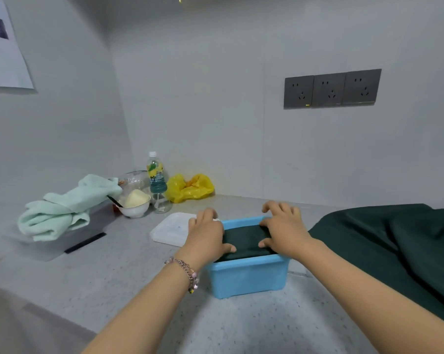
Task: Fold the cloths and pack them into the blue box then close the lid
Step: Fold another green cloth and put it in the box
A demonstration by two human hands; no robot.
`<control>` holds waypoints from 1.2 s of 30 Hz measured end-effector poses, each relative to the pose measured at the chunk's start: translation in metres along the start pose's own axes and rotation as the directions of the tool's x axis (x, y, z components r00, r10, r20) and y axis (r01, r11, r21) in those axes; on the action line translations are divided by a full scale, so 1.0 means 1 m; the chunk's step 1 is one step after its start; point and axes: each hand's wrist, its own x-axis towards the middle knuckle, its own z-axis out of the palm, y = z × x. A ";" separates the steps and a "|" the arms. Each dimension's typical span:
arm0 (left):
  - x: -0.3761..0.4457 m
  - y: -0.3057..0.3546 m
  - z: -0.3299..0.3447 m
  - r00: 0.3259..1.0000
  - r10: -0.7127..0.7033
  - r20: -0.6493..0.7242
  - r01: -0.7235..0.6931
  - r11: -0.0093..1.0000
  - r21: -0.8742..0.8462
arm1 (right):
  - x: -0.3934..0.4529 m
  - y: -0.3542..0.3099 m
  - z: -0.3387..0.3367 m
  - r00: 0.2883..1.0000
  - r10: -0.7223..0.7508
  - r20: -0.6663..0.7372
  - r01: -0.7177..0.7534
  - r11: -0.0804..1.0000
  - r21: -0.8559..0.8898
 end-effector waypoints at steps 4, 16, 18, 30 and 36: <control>0.006 0.012 -0.011 0.995 0.039 0.089 -0.034 0.998 -0.056 | 0.007 -0.013 -0.012 0.994 -0.020 0.104 0.008 0.993 0.114; 0.013 0.023 -0.019 0.915 -0.014 0.402 -0.019 0.997 0.080 | 0.020 -0.017 -0.023 0.881 0.022 0.474 -0.064 0.995 0.072; 0.016 0.023 -0.018 0.909 -0.011 0.417 -0.031 0.995 0.092 | 0.024 -0.020 -0.020 0.865 0.032 0.502 -0.048 0.999 0.020; 0.023 0.019 -0.004 0.894 0.001 0.448 -0.047 0.995 0.092 | 0.027 -0.021 -0.008 0.837 0.031 0.546 -0.043 0.999 0.008; 0.015 0.017 -0.013 0.916 0.017 0.401 -0.014 1.000 -0.010 | 0.013 -0.012 -0.012 0.887 -0.024 0.461 -0.054 0.987 0.154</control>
